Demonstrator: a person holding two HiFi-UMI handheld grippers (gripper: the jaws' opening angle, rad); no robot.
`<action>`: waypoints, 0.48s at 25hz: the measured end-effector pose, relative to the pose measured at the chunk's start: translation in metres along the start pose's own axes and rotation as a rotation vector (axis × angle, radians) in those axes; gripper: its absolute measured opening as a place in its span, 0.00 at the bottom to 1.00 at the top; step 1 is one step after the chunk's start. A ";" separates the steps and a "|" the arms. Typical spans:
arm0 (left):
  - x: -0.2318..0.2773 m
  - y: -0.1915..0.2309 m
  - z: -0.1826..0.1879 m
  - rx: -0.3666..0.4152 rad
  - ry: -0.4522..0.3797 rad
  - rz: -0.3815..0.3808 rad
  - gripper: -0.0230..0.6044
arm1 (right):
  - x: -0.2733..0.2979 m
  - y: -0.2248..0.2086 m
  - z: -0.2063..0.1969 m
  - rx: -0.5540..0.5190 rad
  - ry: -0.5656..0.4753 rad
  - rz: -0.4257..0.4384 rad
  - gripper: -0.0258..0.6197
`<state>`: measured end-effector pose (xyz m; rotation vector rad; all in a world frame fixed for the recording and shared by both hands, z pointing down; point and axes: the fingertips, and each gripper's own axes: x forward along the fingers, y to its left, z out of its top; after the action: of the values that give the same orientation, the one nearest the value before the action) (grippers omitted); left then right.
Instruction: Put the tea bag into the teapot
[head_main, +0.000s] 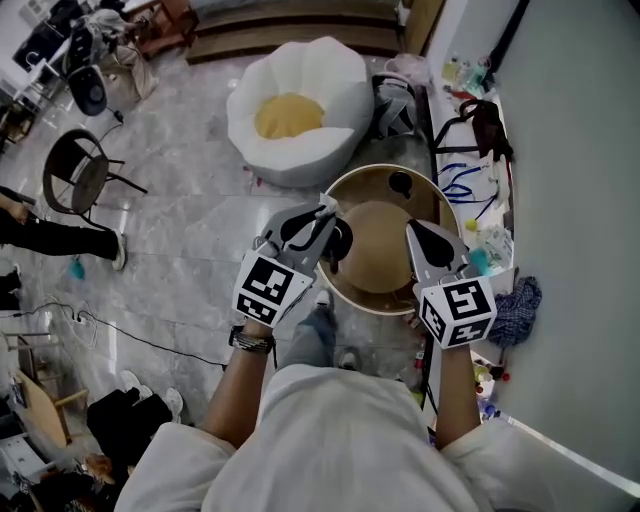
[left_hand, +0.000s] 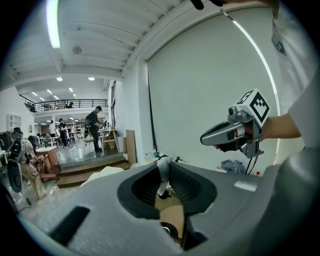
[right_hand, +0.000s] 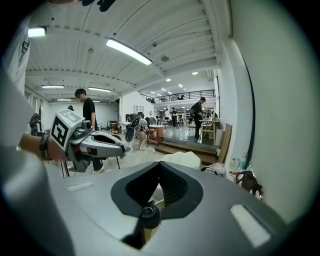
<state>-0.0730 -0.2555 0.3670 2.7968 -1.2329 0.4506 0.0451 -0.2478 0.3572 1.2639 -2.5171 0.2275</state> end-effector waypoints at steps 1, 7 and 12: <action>0.004 0.004 -0.005 -0.006 0.010 -0.004 0.13 | 0.006 -0.001 -0.002 0.004 0.007 -0.002 0.05; 0.028 0.024 -0.041 -0.027 0.061 -0.025 0.13 | 0.037 -0.014 -0.021 0.025 0.048 -0.029 0.05; 0.047 0.032 -0.079 -0.055 0.121 -0.049 0.13 | 0.054 -0.021 -0.039 0.046 0.085 -0.039 0.05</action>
<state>-0.0856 -0.2984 0.4538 2.7033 -1.1319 0.5644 0.0398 -0.2907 0.4127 1.2915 -2.4258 0.3249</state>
